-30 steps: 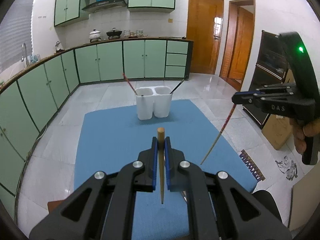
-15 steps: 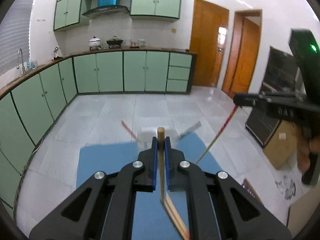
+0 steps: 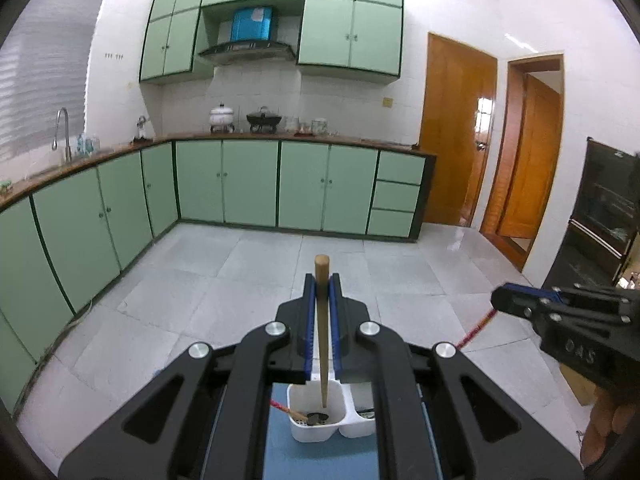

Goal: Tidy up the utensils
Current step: 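Carry both chopsticks to the white holder and drop them into its compartments, then move both open tools back over the remaining chopsticks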

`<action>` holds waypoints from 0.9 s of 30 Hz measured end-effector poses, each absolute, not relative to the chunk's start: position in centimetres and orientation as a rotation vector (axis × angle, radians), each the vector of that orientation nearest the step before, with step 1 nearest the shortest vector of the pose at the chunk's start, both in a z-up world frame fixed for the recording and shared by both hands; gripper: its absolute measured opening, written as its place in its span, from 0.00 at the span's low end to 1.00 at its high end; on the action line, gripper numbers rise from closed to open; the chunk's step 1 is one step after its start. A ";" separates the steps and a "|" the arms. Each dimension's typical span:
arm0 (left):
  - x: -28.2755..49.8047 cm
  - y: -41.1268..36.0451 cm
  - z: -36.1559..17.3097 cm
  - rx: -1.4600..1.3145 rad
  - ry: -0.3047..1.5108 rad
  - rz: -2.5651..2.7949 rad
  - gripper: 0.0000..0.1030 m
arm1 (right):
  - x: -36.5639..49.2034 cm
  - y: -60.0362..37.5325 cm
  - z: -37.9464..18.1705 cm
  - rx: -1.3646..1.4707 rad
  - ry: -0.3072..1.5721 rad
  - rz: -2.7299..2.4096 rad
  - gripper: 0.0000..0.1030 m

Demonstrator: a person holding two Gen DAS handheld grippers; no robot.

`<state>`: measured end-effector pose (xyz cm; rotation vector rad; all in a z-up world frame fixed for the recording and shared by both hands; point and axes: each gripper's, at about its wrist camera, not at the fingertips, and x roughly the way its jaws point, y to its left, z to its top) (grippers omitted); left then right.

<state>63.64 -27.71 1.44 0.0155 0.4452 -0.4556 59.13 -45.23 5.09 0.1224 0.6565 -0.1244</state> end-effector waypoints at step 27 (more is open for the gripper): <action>47.4 -13.3 -8.7 0.043 0.593 -0.490 0.64 | 33.9 -40.1 -10.5 0.008 0.637 -0.033 0.28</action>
